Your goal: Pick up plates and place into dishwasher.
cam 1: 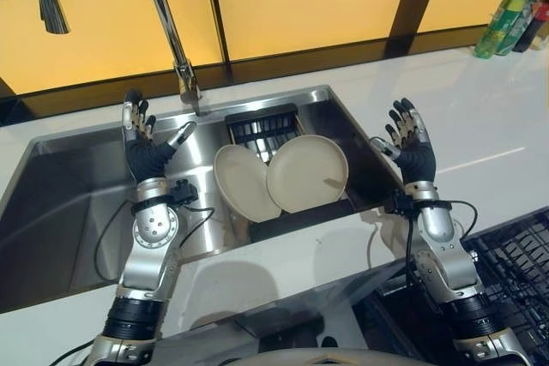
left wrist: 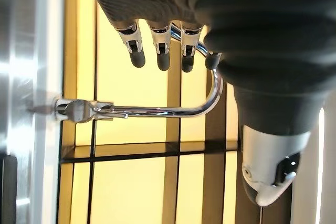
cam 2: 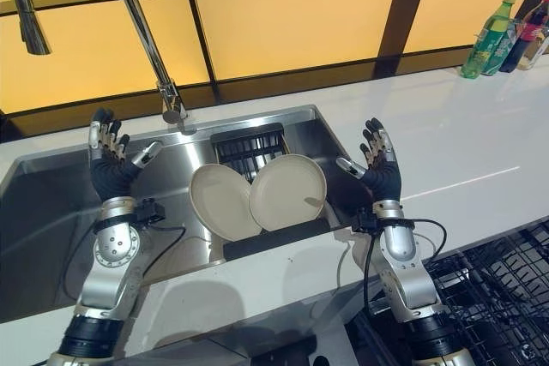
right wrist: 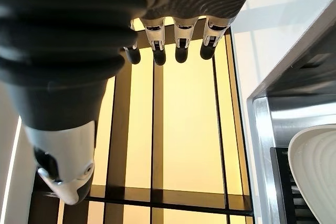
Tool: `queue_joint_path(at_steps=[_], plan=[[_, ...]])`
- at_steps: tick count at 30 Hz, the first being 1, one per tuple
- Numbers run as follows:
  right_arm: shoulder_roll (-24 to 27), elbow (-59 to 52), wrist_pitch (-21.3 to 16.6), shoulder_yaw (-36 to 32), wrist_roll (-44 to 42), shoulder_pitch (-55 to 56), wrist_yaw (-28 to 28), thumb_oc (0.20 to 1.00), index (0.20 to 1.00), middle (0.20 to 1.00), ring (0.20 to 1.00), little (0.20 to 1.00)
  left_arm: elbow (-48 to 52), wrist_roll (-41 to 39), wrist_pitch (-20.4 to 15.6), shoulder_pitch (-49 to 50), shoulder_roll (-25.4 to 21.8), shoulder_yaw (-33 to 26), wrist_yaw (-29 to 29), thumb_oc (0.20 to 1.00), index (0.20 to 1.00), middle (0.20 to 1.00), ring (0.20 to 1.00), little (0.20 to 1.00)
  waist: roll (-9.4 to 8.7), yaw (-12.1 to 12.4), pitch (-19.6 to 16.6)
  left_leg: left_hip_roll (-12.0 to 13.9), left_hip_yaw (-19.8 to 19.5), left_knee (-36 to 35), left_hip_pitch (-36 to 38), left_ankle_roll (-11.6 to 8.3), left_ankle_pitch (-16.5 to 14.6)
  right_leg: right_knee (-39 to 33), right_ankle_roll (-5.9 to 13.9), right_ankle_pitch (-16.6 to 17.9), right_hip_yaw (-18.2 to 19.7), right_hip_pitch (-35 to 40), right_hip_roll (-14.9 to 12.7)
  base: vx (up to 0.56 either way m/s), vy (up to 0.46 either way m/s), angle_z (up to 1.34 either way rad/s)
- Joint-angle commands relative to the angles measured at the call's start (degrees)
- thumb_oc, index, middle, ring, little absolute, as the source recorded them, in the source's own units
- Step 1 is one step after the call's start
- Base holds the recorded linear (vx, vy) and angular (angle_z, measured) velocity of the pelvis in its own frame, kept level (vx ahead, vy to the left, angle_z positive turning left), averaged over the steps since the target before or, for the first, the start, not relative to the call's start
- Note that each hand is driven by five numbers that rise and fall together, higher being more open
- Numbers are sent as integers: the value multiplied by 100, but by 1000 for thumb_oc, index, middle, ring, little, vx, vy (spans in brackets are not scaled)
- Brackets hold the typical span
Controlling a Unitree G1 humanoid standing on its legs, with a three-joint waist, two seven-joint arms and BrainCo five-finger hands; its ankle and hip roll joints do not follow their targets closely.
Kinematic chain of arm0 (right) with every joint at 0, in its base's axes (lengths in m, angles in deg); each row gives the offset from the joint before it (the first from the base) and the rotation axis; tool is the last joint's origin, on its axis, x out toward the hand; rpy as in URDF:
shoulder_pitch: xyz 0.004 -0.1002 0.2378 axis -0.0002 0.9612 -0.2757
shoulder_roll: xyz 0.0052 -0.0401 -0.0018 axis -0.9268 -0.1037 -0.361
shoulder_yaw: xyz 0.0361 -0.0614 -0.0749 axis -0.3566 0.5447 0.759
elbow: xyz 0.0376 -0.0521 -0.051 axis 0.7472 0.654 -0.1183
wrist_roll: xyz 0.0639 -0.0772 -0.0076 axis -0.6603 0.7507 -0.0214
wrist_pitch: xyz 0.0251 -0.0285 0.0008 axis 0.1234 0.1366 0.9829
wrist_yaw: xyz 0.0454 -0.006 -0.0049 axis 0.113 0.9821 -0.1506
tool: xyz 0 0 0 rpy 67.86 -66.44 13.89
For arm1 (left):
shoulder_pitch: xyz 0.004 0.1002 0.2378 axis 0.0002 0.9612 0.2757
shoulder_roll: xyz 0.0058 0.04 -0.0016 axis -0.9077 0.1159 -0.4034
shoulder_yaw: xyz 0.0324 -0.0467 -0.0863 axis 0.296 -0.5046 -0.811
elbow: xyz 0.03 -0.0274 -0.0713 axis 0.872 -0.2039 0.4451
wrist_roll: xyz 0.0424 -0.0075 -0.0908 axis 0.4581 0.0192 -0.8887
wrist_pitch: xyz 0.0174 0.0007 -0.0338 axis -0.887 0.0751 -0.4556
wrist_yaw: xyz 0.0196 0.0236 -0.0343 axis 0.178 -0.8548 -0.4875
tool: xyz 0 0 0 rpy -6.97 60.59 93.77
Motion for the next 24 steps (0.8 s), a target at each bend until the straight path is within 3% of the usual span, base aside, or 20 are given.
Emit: queue_joint_path(at_steps=[1,7,10,14,17,24], plan=[[95,-63,-267,-132,-177,-359,-78,1000,1000,1000,1000,1000,-565,654,-6,-569,-778,-138,113,1000,1000,1000,1000,1000,-201,-91,-434,294,-177,71,-651,-187,355,376,554,-576,-251,194,-698,0,0,0],[317,-14,-223,-140,-319,-420,-112,1000,1000,1000,1000,1000,-1333,2300,57,-684,-1697,-95,104,1000,1000,1000,1000,1000,-99,-136,-473,291,-138,45,-612,-206,322,355,588,-613,-251,215,-728,32,39,0],[416,22,-220,-169,-389,-451,-165,1000,1000,1000,1000,1000,-1684,3435,-66,-701,-2224,-5,-88,1000,1000,1000,1000,1000,-51,-154,-486,277,-114,38,-622,-208,332,358,609,-596,-248,192,-750,3,39,0],[538,50,-233,-180,-479,-469,-172,1000,1000,1000,1000,1000,-1844,4190,-194,-748,-2668,164,-104,1000,1000,1000,1000,1000,-13,-163,-470,265,-89,52,-632,-212,326,369,624,-592,-253,179,-781,3,36,0],[641,102,-254,-131,-502,-521,-202,1000,1000,1000,1000,1000,-2053,5128,-337,-800,-3196,569,-257,1000,1000,1000,1000,1000,51,-190,-459,236,-74,49,-636,-210,320,378,645,-577,-262,162,-811,2,44,2],[819,206,-327,-47,-614,-576,-140,1000,1000,1000,1000,1000,-2216,6035,-520,-994,-3756,1435,-696,1000,1000,1000,1000,1000,107,-246,-430,202,-32,45,-621,-202,302,386,689,-555,-262,144,-848,3,10,0]])
